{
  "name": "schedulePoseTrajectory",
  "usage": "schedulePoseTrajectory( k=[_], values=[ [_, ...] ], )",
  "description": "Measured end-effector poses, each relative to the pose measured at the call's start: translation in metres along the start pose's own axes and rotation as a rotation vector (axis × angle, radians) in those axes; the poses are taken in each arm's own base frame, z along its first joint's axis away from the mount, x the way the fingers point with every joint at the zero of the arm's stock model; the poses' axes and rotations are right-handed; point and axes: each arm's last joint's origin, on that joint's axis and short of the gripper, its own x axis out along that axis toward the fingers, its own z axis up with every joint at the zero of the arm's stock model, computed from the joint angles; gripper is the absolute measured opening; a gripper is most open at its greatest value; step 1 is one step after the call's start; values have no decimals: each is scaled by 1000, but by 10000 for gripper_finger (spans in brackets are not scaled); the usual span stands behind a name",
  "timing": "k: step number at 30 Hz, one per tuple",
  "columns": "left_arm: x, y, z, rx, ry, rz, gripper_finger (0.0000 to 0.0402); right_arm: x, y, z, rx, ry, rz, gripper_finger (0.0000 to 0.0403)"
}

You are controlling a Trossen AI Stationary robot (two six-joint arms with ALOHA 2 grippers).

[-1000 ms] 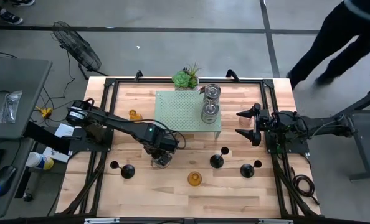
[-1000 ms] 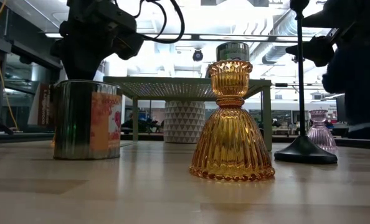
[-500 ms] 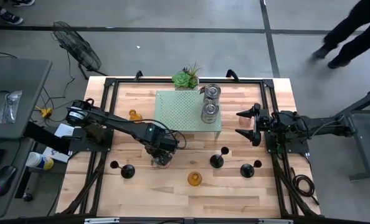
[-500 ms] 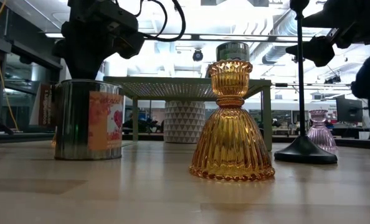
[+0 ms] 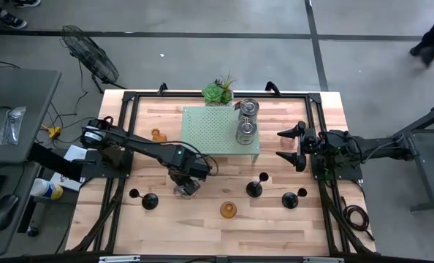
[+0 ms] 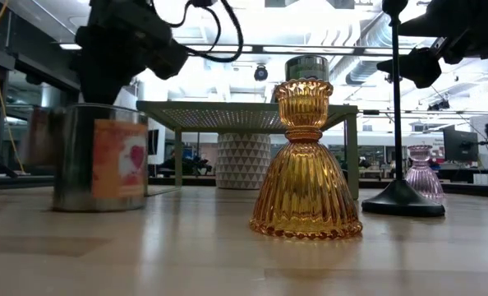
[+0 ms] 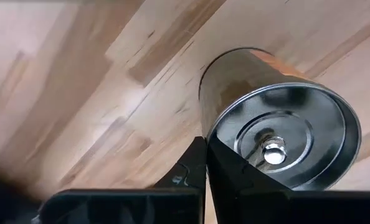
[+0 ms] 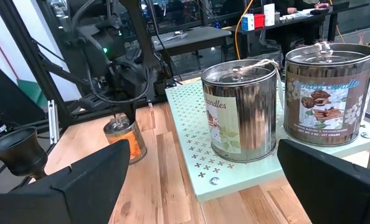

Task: Pick & Place candle stick holders
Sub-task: Put the silver scented candle on the shelf

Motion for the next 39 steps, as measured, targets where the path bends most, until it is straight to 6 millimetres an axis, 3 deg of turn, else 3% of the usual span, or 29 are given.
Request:
schedulePoseTrajectory(
  k=[19, 32, 39],
  values=[
    [-40, -8, 1, 54, -21, -65, 0, 0, 0, 0, 0, 0, 0, 400],
    [-90, -12, 2, 84, -111, -141, 0, 0, 0, 0, 0, 0, 0, 400],
    [-123, -4, 7, 61, -182, -162, 0, 0, 0, 0, 0, 0, 0, 400]
  ],
)
